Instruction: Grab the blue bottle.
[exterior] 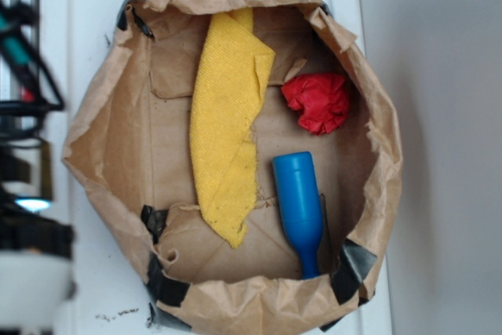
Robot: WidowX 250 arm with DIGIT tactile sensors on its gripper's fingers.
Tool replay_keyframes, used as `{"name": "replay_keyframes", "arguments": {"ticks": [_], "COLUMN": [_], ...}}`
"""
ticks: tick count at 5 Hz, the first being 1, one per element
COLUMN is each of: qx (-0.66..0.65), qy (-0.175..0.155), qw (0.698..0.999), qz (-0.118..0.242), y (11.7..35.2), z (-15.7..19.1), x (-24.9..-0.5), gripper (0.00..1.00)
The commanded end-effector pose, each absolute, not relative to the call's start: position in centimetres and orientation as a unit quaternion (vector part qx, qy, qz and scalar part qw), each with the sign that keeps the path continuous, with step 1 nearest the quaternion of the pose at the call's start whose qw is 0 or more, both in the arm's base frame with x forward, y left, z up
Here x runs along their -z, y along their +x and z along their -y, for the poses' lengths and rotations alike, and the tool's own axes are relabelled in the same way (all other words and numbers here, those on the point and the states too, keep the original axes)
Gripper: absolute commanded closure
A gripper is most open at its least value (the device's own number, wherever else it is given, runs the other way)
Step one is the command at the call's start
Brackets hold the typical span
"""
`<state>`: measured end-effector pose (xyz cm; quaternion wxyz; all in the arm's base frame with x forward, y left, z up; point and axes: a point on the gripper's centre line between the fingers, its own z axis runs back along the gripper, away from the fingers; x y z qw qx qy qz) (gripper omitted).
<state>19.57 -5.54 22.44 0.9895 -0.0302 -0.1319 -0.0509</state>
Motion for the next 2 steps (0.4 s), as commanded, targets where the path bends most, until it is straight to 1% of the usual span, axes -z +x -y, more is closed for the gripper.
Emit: {"name": "replay_keyframes", "arguments": {"ticks": [1,2], "qx": [0.287,0.384], "qy": [-0.027,-0.051], "qw": [0.935,0.899], "qz": [0.207,0.203], "y": [23.3,24.6], "z": [4.6,3.1], "x": [-22.7,-22.4], "gripper": [0.00,0.00]}}
